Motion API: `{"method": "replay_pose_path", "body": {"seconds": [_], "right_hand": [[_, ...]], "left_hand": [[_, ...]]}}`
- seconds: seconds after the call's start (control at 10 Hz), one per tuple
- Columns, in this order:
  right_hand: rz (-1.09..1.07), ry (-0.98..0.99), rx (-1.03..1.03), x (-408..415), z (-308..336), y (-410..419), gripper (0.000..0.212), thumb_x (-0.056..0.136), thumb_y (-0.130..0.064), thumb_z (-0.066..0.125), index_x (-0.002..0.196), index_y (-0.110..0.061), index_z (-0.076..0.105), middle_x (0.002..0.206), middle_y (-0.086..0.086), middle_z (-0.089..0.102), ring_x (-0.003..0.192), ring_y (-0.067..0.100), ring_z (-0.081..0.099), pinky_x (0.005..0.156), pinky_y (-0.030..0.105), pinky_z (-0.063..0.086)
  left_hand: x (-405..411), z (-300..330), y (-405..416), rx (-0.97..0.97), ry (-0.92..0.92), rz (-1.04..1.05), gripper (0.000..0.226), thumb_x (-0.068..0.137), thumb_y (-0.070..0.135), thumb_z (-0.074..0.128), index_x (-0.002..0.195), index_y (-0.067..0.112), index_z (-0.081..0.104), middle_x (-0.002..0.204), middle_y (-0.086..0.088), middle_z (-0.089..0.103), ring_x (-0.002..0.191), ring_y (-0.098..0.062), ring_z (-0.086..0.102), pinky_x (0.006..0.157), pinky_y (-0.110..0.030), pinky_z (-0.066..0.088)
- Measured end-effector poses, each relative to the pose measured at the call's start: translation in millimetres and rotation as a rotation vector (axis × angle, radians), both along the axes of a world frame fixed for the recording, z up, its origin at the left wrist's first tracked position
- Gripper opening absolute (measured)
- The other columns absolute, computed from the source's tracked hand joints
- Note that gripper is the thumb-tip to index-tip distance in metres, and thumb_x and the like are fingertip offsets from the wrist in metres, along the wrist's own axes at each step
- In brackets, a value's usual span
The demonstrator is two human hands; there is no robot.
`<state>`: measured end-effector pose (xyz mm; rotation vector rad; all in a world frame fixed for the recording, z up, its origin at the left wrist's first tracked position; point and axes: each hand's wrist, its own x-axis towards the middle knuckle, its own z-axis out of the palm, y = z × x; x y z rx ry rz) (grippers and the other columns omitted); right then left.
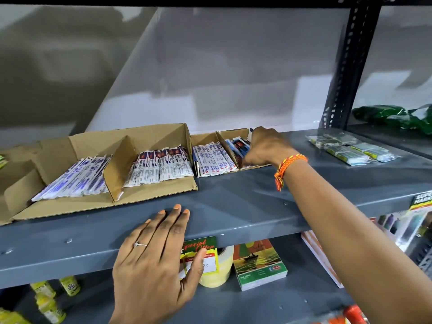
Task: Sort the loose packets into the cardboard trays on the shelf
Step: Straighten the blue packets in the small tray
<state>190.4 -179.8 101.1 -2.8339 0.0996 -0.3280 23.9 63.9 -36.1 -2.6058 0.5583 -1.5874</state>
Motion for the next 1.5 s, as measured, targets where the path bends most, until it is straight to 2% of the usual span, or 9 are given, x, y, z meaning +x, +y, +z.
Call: {"method": "replay_pose_path", "body": {"seconds": [0.2, 0.4, 0.6, 0.7, 0.8, 1.0, 1.1, 1.4, 1.5], "right_hand": [[-0.010, 0.008, 0.112, 0.8, 0.5, -4.5, 0.034, 0.059, -0.031, 0.081, 0.065, -0.016, 0.051, 0.066, -0.003, 0.060, 0.065, 0.017, 0.060, 0.049, 0.022, 0.037], [-0.067, -0.135, 0.395, -6.4, 15.5, -22.0, 0.022, 0.058, -0.030, 0.077, 0.066, -0.010, 0.074, 0.049, -0.006, 0.070, 0.059, 0.009, 0.070, 0.053, 0.023, 0.049], [0.010, -0.518, 0.927, -6.0, 39.4, -34.5, 0.004, 0.069, -0.014, 0.068, 0.066, -0.012, 0.071, 0.063, 0.005, 0.075, 0.061, 0.016, 0.075, 0.065, 0.031, 0.061], [0.266, -0.376, 1.430, 2.5, 49.3, -34.6, 0.013, 0.087, 0.006, 0.055, 0.087, -0.002, 0.065, 0.076, 0.016, 0.067, 0.071, 0.029, 0.072, 0.066, 0.035, 0.063], [0.360, -0.297, 1.583, 11.2, 52.3, -34.7, 0.022, 0.092, 0.014, 0.049, 0.102, -0.001, 0.061, 0.078, 0.016, 0.065, 0.075, 0.029, 0.071, 0.068, 0.035, 0.062], [0.232, -0.200, 1.228, 45.2, 44.5, -25.8, 0.034, 0.086, 0.014, 0.063, 0.119, 0.006, 0.059, 0.083, 0.016, 0.064, 0.068, 0.024, 0.065, 0.061, 0.032, 0.062], [0.211, -0.122, 0.846, 65.5, 34.8, -17.3, 0.034, 0.082, 0.008, 0.073, 0.114, 0.006, 0.064, 0.100, 0.025, 0.068, 0.083, 0.034, 0.071, 0.083, 0.045, 0.059], [0.230, -0.009, 0.568, 86.9, 17.2, 0.5, 0.042, 0.074, 0.006, 0.080, 0.113, -0.003, 0.066, 0.108, 0.021, 0.070, 0.091, 0.030, 0.074, 0.080, 0.038, 0.062], [0.254, -0.067, 0.496, 91.3, 10.3, 1.4, 0.042, 0.073, 0.002, 0.082, 0.111, -0.008, 0.068, 0.101, 0.017, 0.073, 0.086, 0.023, 0.073, 0.068, 0.026, 0.058]], "left_hand": [[-0.7, -0.5, -0.5, -0.003, 0.009, 0.000, 0.058, 0.094, 0.052, 0.050, 0.128, 0.010, 0.069, 0.133, -0.006, 0.069, 0.117, -0.029, 0.069, 0.103, -0.040, 0.043], [-0.5, -0.2, -0.2, -0.009, 0.017, 0.001, 0.058, 0.094, 0.053, 0.050, 0.129, 0.011, 0.069, 0.134, -0.005, 0.068, 0.118, -0.028, 0.069, 0.103, -0.041, 0.043], [-0.1, -1.4, 0.9, -0.015, 0.019, -0.005, 0.058, 0.094, 0.053, 0.051, 0.131, 0.012, 0.068, 0.135, -0.004, 0.068, 0.120, -0.027, 0.068, 0.104, -0.041, 0.044], [-0.3, -1.3, 0.9, -0.017, 0.031, -0.011, 0.058, 0.095, 0.053, 0.049, 0.131, 0.011, 0.068, 0.135, -0.004, 0.068, 0.121, -0.028, 0.067, 0.103, -0.042, 0.045], [-0.7, -0.6, 0.8, -0.016, 0.041, -0.011, 0.058, 0.095, 0.053, 0.048, 0.131, 0.011, 0.068, 0.135, -0.004, 0.068, 0.121, -0.027, 0.067, 0.104, -0.042, 0.045], [-2.0, 1.8, 1.8, -0.018, 0.051, 0.001, 0.060, 0.095, 0.054, 0.048, 0.133, 0.012, 0.066, 0.136, -0.004, 0.067, 0.121, -0.028, 0.067, 0.105, -0.041, 0.042], [-3.1, 1.5, 1.4, -0.009, 0.067, -0.001, 0.060, 0.095, 0.054, 0.048, 0.133, 0.012, 0.066, 0.137, -0.004, 0.067, 0.122, -0.027, 0.067, 0.105, -0.042, 0.043], [-3.4, 3.6, 1.1, -0.004, 0.058, -0.002, 0.059, 0.094, 0.054, 0.050, 0.133, 0.013, 0.067, 0.137, -0.004, 0.067, 0.122, -0.026, 0.067, 0.105, -0.040, 0.043], [-3.9, 4.4, -0.8, -0.012, 0.054, 0.009, 0.059, 0.094, 0.055, 0.049, 0.132, 0.014, 0.068, 0.137, -0.002, 0.067, 0.122, -0.025, 0.067, 0.103, -0.039, 0.044]]}}
